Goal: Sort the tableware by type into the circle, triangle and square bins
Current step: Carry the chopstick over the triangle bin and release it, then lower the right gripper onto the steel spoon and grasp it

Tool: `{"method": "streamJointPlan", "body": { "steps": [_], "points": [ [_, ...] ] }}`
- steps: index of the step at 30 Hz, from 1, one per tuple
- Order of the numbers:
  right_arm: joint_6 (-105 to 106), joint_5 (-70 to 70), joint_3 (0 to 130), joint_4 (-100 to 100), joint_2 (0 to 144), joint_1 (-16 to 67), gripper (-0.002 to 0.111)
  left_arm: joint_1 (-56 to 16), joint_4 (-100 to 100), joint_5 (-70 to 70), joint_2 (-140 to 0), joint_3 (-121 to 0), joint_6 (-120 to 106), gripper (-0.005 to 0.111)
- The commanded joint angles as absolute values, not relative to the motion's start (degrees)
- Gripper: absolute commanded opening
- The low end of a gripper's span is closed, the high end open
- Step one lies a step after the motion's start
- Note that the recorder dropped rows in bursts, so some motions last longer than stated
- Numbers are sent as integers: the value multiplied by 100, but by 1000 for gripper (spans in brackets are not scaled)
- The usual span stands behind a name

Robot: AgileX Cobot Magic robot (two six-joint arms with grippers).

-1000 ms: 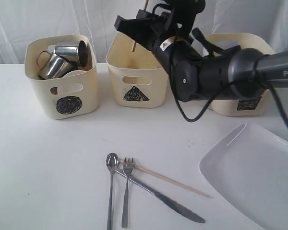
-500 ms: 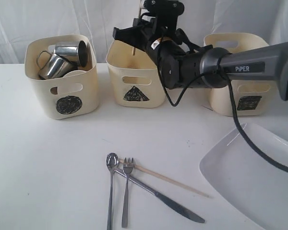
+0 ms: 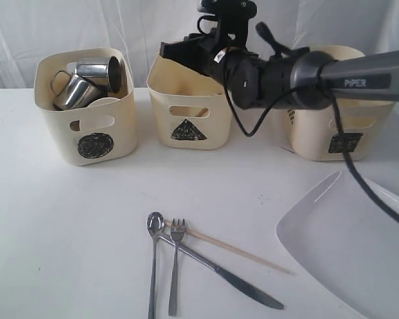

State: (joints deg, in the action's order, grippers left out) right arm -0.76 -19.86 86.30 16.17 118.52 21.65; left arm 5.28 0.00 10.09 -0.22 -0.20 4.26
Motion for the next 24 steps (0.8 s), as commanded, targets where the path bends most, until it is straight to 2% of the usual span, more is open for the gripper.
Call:
{"method": "streamJointPlan", "body": {
  "steps": [1, 3, 5, 6, 13, 18, 24],
  "points": [
    [158, -244, 8680, 1528, 11100, 2120, 28, 499, 0, 982, 0, 0, 451, 0],
    [517, 588, 8680, 1331, 10810, 2120, 18, 499, 0, 982, 0, 0, 451, 0],
    [1069, 1685, 8680, 1185, 10558, 2120, 3, 499, 0, 982, 0, 0, 451, 0],
    [1321, 2140, 8680, 1185, 10481, 2120, 0, 499, 0, 982, 0, 0, 451, 0],
    [2828, 5756, 8610, 1220, 10378, 2232, 0, 499, 0, 982, 0, 0, 451, 0],
    [2783, 6273, 8284, 1591, 10376, 2637, 0, 499, 0, 982, 0, 0, 451, 0],
    [1941, 5399, 8046, 2100, 10412, 3495, 0, 499, 0, 982, 0, 0, 451, 0]
  ]
}}
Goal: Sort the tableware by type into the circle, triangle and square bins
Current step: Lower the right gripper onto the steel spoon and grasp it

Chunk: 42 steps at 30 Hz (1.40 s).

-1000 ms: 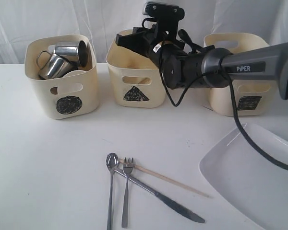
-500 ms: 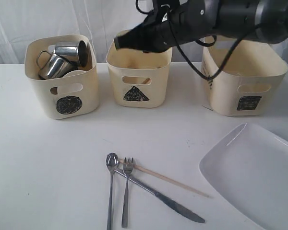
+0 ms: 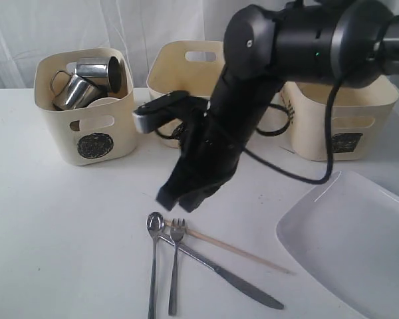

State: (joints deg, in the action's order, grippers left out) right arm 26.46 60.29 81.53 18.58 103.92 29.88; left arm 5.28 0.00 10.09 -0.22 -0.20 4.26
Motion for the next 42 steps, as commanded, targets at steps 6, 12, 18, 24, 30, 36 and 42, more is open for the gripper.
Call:
{"method": "streamJointPlan", "body": {
  "steps": [6, 12, 18, 24, 30, 36, 42],
  "points": [
    [132, 4089, 8046, 1920, 10649, 4199, 0, 499, 0, 982, 0, 0, 451, 0],
    [-2126, 4754, 8046, 352, 11150, 4474, 0, 499, 0, 982, 0, 0, 451, 0],
    [-2384, 5032, 8046, 0, 11532, 4703, 0, 499, 0, 982, 0, 0, 451, 0],
    [-2384, 4722, 8046, 0, 11556, 4747, 0, 499, 0, 982, 0, 0, 451, 0],
    [-2384, 4718, 8046, -34, 11556, 4747, 25, 499, 0, 982, 0, 0, 451, 0],
    [-2650, 4260, 8046, -573, 11610, 4736, 37, 499, 0, 982, 0, 0, 451, 0],
    [-2875, 4329, 8046, -741, 11993, 4736, 37, 499, 0, 982, 0, 0, 451, 0]
  ]
}}
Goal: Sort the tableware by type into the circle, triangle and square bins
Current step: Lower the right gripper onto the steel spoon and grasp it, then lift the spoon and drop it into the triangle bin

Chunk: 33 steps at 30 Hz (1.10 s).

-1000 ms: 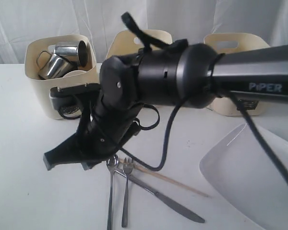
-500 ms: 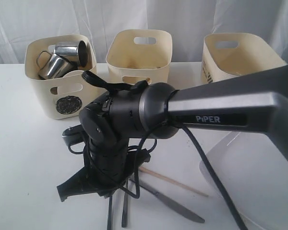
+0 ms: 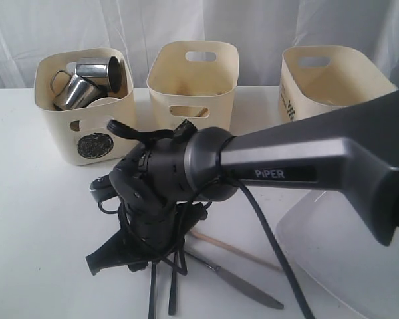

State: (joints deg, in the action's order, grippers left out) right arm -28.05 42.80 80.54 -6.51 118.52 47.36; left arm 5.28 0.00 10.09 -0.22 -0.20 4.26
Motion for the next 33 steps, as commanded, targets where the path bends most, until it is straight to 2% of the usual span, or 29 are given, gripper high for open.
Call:
{"method": "streamJointPlan", "body": {
  "steps": [1, 6, 12, 19, 25, 29, 33],
  "points": [
    [-2875, 4329, 8046, -728, 12020, 4736, 37, 499, 0, 982, 0, 0, 451, 0],
    [-2875, 4363, 8046, -714, 12124, 4736, 31, 499, 0, 982, 0, 0, 451, 0],
    [-2875, 4404, 8046, -690, 12151, 4736, 0, 499, 0, 982, 0, 0, 451, 0],
    [-2864, 4185, 8046, -673, 12069, 4736, 0, 499, 0, 982, 0, 0, 451, 0],
    [-2853, 3691, 8068, -600, 11403, 4736, 0, 499, 0, 982, 0, 0, 451, 0],
    [-2853, 2955, 8068, -682, 10748, 4736, 0, 499, 0, 982, 0, 0, 451, 0],
    [-2881, 1658, 8068, -1306, 10145, 4723, 0, 499, 0, 982, 0, 0, 451, 0]
  ]
}}
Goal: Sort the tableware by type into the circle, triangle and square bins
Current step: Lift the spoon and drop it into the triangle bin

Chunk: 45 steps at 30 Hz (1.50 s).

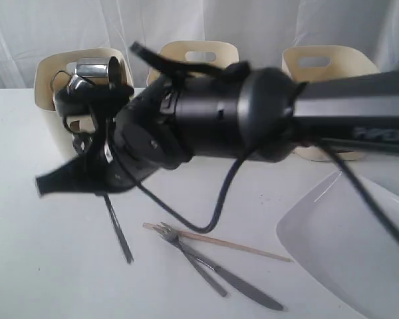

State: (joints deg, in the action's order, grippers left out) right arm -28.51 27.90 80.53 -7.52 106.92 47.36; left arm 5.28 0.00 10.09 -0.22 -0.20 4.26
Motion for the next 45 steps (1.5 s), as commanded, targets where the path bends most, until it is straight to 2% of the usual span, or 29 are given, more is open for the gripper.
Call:
{"method": "streamJointPlan", "body": {
  "steps": [1, 4, 10, 17, 20, 28, 40, 45],
  "points": [
    [-2893, 1065, 8068, -1559, 9922, 4635, 0, 499, 0, 982, 0, 0, 451, 0],
    [-2867, 261, 8068, -1653, 9775, 4269, 0, 488, 0, 982, 0, 0, 451, 0],
    [-2942, -179, 8057, -1467, 9956, 2925, 0, 488, 0, 982, 0, 0, 451, 0],
    [-3197, -686, 7949, -1378, 9956, 2141, 0, 488, 0, 982, 0, 0, 451, 0],
    [-3197, -1361, 7569, -916, 10000, 1728, 0, 488, 0, 982, 0, 0, 451, 0],
    [-2959, -4761, 7462, -34, 10843, 1537, 0, 488, 0, 982, 0, 0, 451, 0],
    [-1868, -4406, 8353, 246, 12352, 1537, 1, 488, 0, 982, 0, 0, 451, 0],
    [-1948, -4292, 8454, 301, 12473, 1537, 15, 487, 0, 982, 0, 0, 451, 0]
  ]
}}
